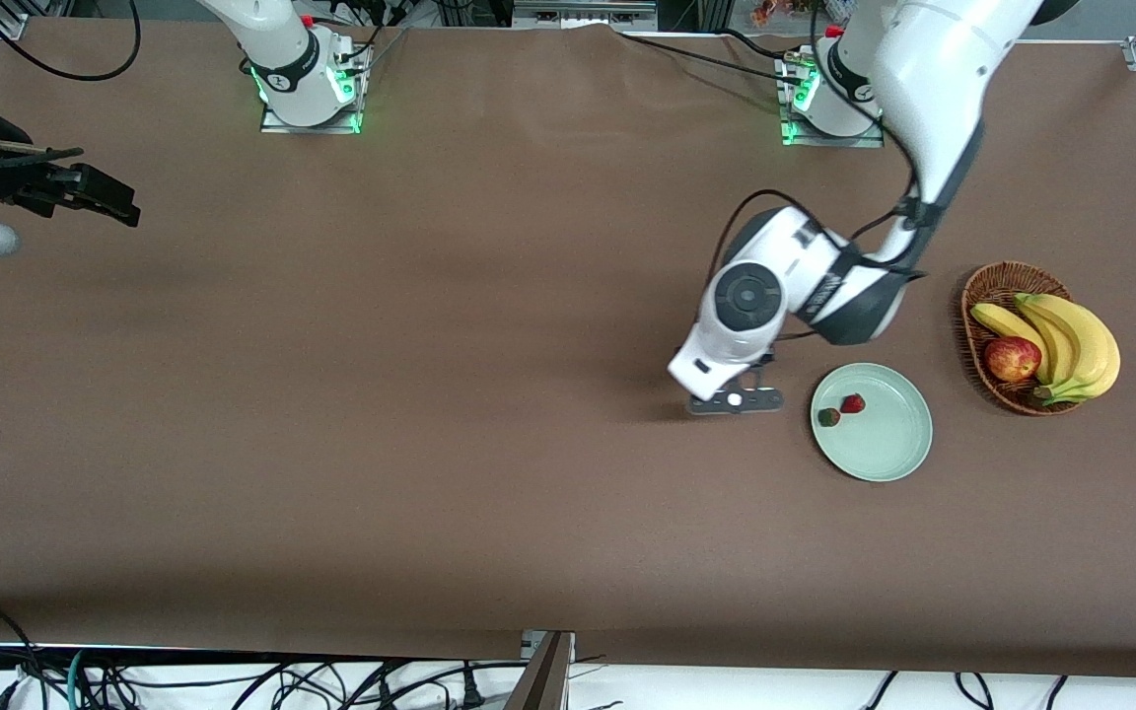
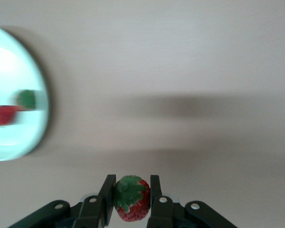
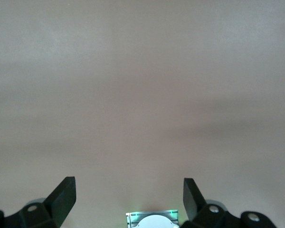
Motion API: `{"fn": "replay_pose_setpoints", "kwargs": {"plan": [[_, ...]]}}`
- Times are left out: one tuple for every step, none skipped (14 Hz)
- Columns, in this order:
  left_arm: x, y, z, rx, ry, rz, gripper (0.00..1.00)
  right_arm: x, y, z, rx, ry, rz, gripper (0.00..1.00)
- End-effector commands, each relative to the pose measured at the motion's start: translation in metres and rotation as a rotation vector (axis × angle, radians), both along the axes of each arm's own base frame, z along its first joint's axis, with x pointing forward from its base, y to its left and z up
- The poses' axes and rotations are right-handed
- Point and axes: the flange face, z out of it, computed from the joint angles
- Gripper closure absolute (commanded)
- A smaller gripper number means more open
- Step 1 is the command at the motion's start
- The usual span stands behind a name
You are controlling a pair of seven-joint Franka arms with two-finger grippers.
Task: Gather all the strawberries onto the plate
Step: 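Carry the last strawberry to the plate and open the left gripper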
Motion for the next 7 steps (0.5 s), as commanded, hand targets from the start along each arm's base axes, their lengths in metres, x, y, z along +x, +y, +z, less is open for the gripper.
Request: {"fn": "replay_pose_setpoints", "kwargs": {"plan": [[0.016,0.076,0.014,0.0,0.058,-0.17,0.94,0.003,-0.001,0.004,-0.01,-0.013,0.035,0.0],[0.024,0.102,0.015,-0.022,0.073,-0.235,0.94,0.005,0.0,0.003,-0.01,-0.013,0.041,0.0],[0.032,0.13,0.016,-0.053,0.085,-0.316,0.94,0.006,0.002,0.005,-0.009,-0.018,0.044,0.0],[0.039,0.154,0.015,-0.089,0.094,-0.4,0.94,0.005,0.004,0.005,-0.009,-0.016,0.044,0.0],[0.051,0.172,0.018,-0.121,0.072,-0.507,0.94,0.005,0.005,0.005,-0.009,-0.016,0.044,0.0],[0.06,0.194,0.007,-0.156,0.078,-0.626,0.93,0.006,0.005,0.005,-0.009,-0.016,0.043,0.0],[0.068,0.205,-0.001,-0.18,0.082,-0.723,0.93,0.007,0.004,0.003,-0.01,-0.013,0.04,0.0]]}}
